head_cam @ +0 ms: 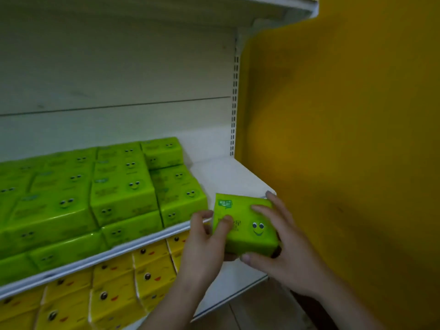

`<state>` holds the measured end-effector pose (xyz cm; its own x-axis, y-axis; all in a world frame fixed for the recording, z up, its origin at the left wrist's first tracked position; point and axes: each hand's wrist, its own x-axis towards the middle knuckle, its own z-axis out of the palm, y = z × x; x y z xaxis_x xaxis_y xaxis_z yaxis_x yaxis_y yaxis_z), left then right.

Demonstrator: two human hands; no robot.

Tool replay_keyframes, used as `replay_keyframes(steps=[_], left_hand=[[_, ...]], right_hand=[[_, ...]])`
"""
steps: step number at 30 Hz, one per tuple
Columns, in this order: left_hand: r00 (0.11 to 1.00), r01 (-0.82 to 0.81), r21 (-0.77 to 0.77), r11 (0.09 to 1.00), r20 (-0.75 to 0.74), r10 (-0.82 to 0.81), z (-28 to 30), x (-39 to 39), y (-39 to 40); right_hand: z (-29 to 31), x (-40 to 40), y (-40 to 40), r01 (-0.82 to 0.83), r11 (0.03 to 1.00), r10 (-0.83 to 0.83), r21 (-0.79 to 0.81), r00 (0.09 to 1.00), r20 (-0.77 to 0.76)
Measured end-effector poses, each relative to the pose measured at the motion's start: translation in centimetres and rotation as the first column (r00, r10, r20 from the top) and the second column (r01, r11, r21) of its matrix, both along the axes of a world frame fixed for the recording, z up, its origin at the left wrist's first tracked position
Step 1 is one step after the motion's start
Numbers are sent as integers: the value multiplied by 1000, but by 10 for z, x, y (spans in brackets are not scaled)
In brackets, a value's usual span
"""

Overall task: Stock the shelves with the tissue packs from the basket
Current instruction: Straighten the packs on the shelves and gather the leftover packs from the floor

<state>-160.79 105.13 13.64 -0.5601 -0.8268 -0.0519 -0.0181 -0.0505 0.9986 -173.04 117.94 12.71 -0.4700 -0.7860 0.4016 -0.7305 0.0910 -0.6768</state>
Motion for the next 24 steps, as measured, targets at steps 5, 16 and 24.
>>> replay_keyframes(steps=[5, 16, 24], left_hand=[[978, -64, -165, 984, 187, 95, 43, 14, -39], [379, 373, -693, 617, 721, 580, 50, 46, -152], [463, 274, -785, 556, 614, 639, 54, 45, -158]], right_hand=[[36, -26, -73, -137, 990, 134, -45, 989, -64], [52, -56, -254, -234, 961, 267, 147, 925, -271], [29, -42, -268, -145, 978, 197, 152, 882, -428]])
